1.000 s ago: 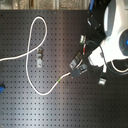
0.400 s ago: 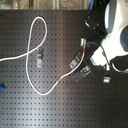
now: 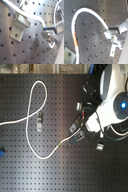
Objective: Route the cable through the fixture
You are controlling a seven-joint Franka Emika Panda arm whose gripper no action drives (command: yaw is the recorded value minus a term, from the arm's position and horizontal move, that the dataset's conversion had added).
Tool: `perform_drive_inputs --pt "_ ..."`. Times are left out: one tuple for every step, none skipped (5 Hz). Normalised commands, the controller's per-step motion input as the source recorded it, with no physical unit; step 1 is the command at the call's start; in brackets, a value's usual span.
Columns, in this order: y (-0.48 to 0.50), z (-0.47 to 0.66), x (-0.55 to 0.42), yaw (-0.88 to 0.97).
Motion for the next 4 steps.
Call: perform_drive_inputs --pt "-0.007 0.75 0.264 -0.08" --pt "-0.323 0.65 0.243 -0.38" --pt "-0.487 0.36 -0.003 -0.54" --pt "-0.454 0.07 -0.23 -0.05"
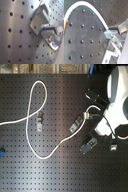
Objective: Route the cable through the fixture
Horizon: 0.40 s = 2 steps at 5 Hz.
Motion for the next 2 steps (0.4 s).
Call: perform_drive_inputs --pt "-0.469 0.0 -0.401 0.03" --pt "0.03 -0.1 -0.337 0.54"
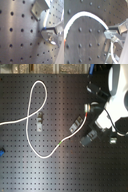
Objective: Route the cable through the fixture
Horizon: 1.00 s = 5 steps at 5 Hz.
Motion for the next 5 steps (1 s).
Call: perform_drive_inputs --pt "0.401 -0.21 -0.244 0.3" --pt "0.359 0.05 0.433 0.0" --pt "0.17 0.09 0.38 0.0" --pt "-0.12 0.14 0.23 0.0" --pt "-0.217 0.02 -0.26 -0.19"
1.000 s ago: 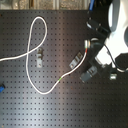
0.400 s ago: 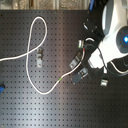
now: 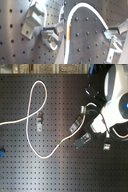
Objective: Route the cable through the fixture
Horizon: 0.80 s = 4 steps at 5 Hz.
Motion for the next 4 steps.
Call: perform_drive_inputs --pt "-0.307 0.0 -0.355 -0.08" --pt "-0.136 -0.07 -0.274 0.0" --pt "-0.081 -0.29 -0.541 0.06" --pt "-0.01 0.0 -0.011 0.0"
